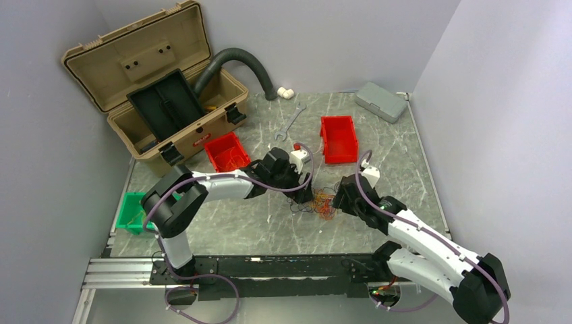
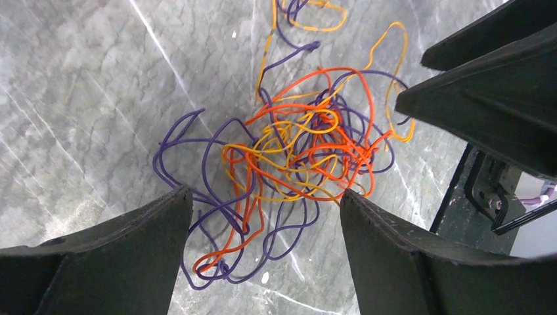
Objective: Untangle the cables
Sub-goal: Untie the cable.
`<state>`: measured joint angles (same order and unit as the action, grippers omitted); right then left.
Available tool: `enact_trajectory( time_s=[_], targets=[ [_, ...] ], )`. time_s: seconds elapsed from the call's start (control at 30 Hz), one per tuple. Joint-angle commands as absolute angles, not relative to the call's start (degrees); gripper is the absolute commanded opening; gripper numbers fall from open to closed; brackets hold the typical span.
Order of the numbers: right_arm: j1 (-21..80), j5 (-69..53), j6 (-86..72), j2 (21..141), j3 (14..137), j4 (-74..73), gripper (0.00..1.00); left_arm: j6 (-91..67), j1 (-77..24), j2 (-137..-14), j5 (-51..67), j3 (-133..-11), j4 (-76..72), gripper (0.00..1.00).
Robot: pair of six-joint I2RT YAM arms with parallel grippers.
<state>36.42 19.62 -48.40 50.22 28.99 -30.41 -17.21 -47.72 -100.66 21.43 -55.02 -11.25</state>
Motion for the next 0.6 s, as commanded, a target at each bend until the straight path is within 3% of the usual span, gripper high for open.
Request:
enact_trajectory(
  time_s=[0.0,0.13,0.2,0.27,0.57],
  targets=[
    [36.4,23.14,-47.95,49.9,30.66,-28.99,0.61,-16.11,-47.86,-101.91,22.19,-58.54,-6.09,0.84],
    [36.13,26.79,-46.47,54.02,37.18,-29.65,0.64,-15.85,-47.84,-100.35,21.58,-57.68,-6.55,0.84],
    [35.42,28.34,-46.43,57.21,40.14,-30.05,0.75,-15.68,-47.81,-99.57,21.54,-57.08,-7.11,0.83],
    [33.89,27.95,-45.69,61.07,42.3,-29.16,0.79,-15.43,-47.86,-98.98,21.52,-56.6,-7.47,0.83],
    [27.21,17.53,-46.03,74.1,46.03,-19.68,0.75,-15.26,-47.76,-93.71,17.03,-52.85,-9.75,0.83]
  ],
)
